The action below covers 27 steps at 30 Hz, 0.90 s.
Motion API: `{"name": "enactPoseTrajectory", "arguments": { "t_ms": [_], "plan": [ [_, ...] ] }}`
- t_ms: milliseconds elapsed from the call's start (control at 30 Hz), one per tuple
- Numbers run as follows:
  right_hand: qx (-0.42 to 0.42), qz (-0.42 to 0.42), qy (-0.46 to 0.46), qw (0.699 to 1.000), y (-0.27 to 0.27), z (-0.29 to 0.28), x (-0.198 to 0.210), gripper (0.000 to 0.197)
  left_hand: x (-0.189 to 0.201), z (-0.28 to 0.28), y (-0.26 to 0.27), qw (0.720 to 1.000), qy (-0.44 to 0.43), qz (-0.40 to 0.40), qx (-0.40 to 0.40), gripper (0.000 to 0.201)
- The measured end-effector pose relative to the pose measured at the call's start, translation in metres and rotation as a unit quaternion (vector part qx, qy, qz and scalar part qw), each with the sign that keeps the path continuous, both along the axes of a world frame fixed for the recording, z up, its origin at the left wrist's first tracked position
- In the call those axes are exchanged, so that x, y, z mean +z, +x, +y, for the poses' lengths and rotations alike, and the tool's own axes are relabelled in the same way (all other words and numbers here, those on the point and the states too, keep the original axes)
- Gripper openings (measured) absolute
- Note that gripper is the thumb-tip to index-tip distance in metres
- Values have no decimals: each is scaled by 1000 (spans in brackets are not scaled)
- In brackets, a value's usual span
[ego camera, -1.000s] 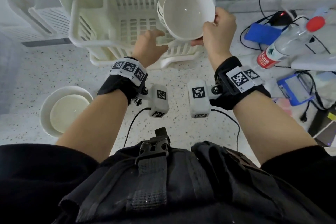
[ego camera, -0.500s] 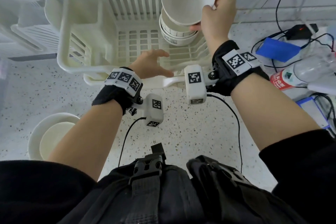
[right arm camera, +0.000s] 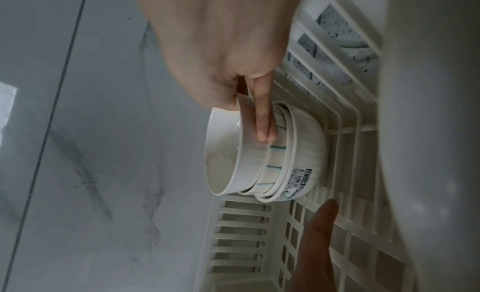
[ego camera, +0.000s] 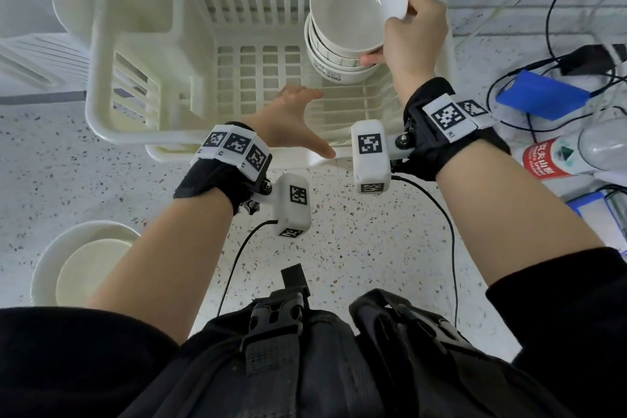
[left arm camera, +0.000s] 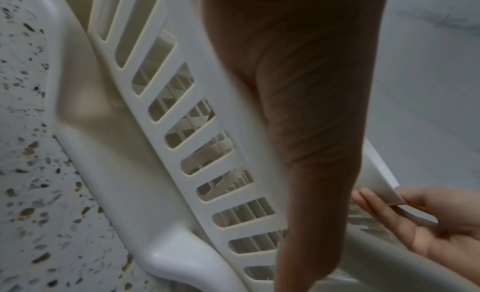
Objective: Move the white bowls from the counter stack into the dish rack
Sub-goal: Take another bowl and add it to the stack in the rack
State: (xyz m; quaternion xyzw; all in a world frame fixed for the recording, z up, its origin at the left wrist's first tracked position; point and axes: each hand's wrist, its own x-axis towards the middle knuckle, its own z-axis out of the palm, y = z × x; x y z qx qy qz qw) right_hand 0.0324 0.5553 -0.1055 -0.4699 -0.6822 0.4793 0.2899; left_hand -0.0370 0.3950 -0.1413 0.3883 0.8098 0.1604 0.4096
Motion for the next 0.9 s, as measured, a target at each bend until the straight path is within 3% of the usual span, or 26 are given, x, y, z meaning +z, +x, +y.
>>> {"name": "enactPoseTrajectory", "arguments": {
  "t_ms": [167,400,900],
  "plan": [
    [9,-11,-1,1000,-2,2,-4,25,-1,0,0,1000,-3,7,1,106],
    [21,-31,-8,999,-4,6,-9,34,0,0,1,1000,0,11,1,105],
    [35,-35,-25,998,3,3,-6,21,7,-3,7,999,17,37,0,97]
  ]
}}
